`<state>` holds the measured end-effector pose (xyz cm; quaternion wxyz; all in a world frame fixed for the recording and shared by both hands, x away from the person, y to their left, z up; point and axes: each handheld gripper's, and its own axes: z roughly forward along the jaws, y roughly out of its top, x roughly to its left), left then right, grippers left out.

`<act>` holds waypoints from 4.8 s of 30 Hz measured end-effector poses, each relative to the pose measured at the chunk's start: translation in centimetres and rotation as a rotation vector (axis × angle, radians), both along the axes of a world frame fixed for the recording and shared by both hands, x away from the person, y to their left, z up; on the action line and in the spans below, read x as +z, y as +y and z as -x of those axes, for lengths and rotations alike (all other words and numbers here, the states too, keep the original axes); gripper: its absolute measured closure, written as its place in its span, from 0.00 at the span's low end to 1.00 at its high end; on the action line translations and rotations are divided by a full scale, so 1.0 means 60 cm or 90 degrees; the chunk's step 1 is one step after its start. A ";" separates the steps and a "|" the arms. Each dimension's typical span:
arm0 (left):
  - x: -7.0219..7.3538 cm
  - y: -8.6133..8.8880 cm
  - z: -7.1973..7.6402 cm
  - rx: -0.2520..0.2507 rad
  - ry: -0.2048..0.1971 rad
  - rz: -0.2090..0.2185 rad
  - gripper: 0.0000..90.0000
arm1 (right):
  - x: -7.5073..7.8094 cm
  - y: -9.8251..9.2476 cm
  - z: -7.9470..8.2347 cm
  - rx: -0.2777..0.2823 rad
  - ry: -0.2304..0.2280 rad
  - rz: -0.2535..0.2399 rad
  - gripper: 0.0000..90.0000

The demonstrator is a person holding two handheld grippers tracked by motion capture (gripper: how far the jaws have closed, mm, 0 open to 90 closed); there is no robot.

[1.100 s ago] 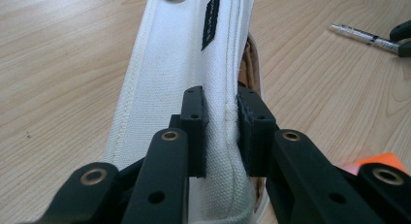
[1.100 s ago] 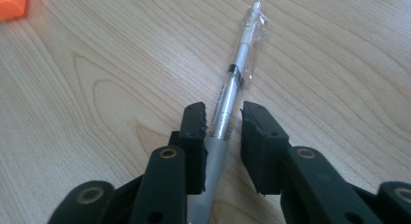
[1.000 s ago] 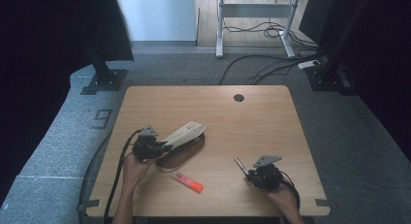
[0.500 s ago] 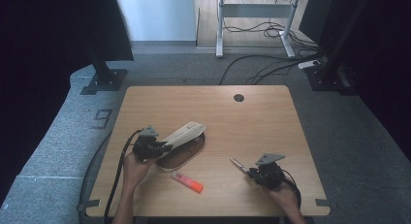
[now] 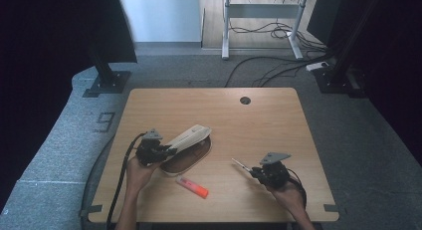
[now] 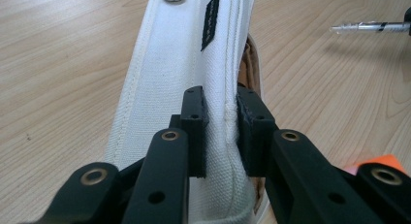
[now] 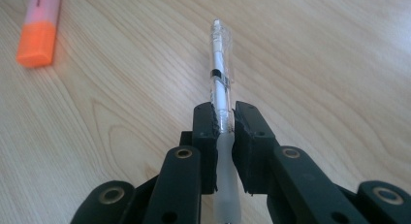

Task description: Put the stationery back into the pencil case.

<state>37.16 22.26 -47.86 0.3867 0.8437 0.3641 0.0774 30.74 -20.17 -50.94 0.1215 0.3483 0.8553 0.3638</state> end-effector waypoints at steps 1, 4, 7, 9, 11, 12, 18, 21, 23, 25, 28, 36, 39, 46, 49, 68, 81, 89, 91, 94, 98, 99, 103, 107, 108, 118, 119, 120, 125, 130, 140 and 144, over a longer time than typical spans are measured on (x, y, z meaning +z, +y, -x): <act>0.000 0.000 0.000 0.000 -0.001 0.000 0.84 | 0.002 0.003 -0.001 0.002 0.000 -0.002 0.87; 0.000 0.000 0.000 0.001 -0.001 0.002 0.84 | 0.008 0.010 -0.006 0.011 -0.005 -0.002 0.87; 0.000 0.000 0.000 0.001 -0.001 0.003 0.84 | 0.012 0.018 -0.011 0.018 -0.007 -0.009 0.87; 0.000 0.000 0.000 0.002 -0.001 0.003 0.84 | 0.015 0.023 -0.016 0.024 -0.008 -0.012 0.87; 0.000 0.000 0.000 0.002 -0.002 0.003 0.84 | 0.017 0.029 -0.022 0.029 -0.009 -0.012 0.87; 0.001 0.000 0.000 0.003 -0.002 0.004 0.84 | 0.017 0.031 -0.024 0.033 -0.010 -0.012 0.87; 0.001 0.000 0.000 0.002 -0.004 0.005 0.84 | 0.024 0.052 -0.040 0.050 -0.012 -0.017 0.87; 0.001 0.000 0.000 0.001 -0.005 0.004 0.84 | 0.028 0.063 -0.047 0.061 -0.013 -0.019 0.87; 0.001 0.000 0.000 0.001 -0.005 0.005 0.84 | 0.029 0.069 -0.051 0.068 -0.015 -0.018 0.87; 0.001 0.000 0.000 0.001 -0.005 0.005 0.84 | 0.029 0.078 -0.056 0.075 -0.014 -0.022 0.87; 0.002 0.000 0.000 0.000 -0.005 0.006 0.84 | 0.031 0.090 -0.063 0.083 -0.015 -0.020 0.87; 0.002 0.001 0.000 -0.001 -0.004 0.015 0.84 | 0.033 0.126 -0.080 0.107 -0.019 -0.011 0.87; 0.003 0.001 0.000 -0.001 -0.005 0.015 0.84 | 0.030 0.139 -0.087 0.113 -0.018 -0.009 0.87; 0.003 0.002 0.000 -0.002 -0.004 0.016 0.84 | 0.024 0.171 -0.102 0.133 -0.019 0.000 0.87; 0.004 0.002 0.000 -0.001 -0.004 0.017 0.84 | 0.021 0.183 -0.107 0.139 -0.020 0.004 0.87; 0.005 -0.002 0.001 -0.003 -0.004 0.016 0.84 | 0.006 0.267 -0.127 0.193 -0.030 0.031 0.87; 0.006 -0.002 0.001 -0.005 -0.002 0.017 0.84 | 0.004 0.320 -0.138 0.235 -0.036 0.040 0.87; 0.006 -0.006 0.002 -0.011 -0.003 0.016 0.84 | -0.005 0.331 -0.152 0.232 -0.046 0.060 0.86; 0.006 -0.007 0.002 -0.012 -0.003 0.015 0.84 | -0.007 0.330 -0.157 0.227 -0.047 0.067 0.86; 0.006 -0.006 0.002 -0.011 -0.002 0.016 0.84 | -0.010 0.329 -0.164 0.218 -0.048 0.086 0.86; 0.006 -0.006 0.001 -0.011 0.000 0.016 0.84 | -0.011 0.325 -0.174 0.205 -0.044 0.085 0.84; 0.006 -0.006 0.001 -0.012 0.000 0.016 0.84 | -0.011 0.325 -0.176 0.199 -0.046 0.090 0.83; 0.005 -0.005 0.001 -0.010 0.002 0.018 0.84 | -0.012 0.323 -0.184 0.177 -0.043 0.095 0.78; 0.005 -0.004 0.000 -0.010 0.002 0.019 0.84 | -0.012 0.317 -0.187 0.166 -0.038 0.094 0.73; 0.005 -0.004 0.000 -0.010 0.002 0.019 0.84 | -0.010 0.314 -0.187 0.165 -0.037 0.095 0.72; 0.004 -0.004 0.000 -0.010 0.003 0.021 0.84 | -0.001 0.260 -0.193 0.127 -0.029 0.072 0.70; 0.004 -0.004 0.000 -0.010 0.004 0.021 0.84 | -0.001 0.254 -0.193 0.120 -0.027 0.068 0.70; 0.004 -0.004 0.000 -0.010 0.004 0.021 0.84 | -0.002 0.248 -0.194 0.118 -0.023 0.066 0.71; 0.004 -0.004 0.000 -0.010 0.004 0.022 0.84 | -0.012 0.229 -0.194 0.108 -0.009 0.061 0.78; 0.004 -0.005 -0.001 -0.012 0.005 0.021 0.84 | -0.022 0.235 -0.197 0.109 -0.009 0.062 0.86; 0.003 -0.005 -0.001 -0.010 0.004 0.018 0.84 | -0.020 0.243 -0.208 0.104 -0.021 0.070 0.85; 0.002 -0.004 -0.001 -0.008 0.005 0.020 0.84 | -0.014 0.233 -0.199 0.104 -0.019 0.055 0.76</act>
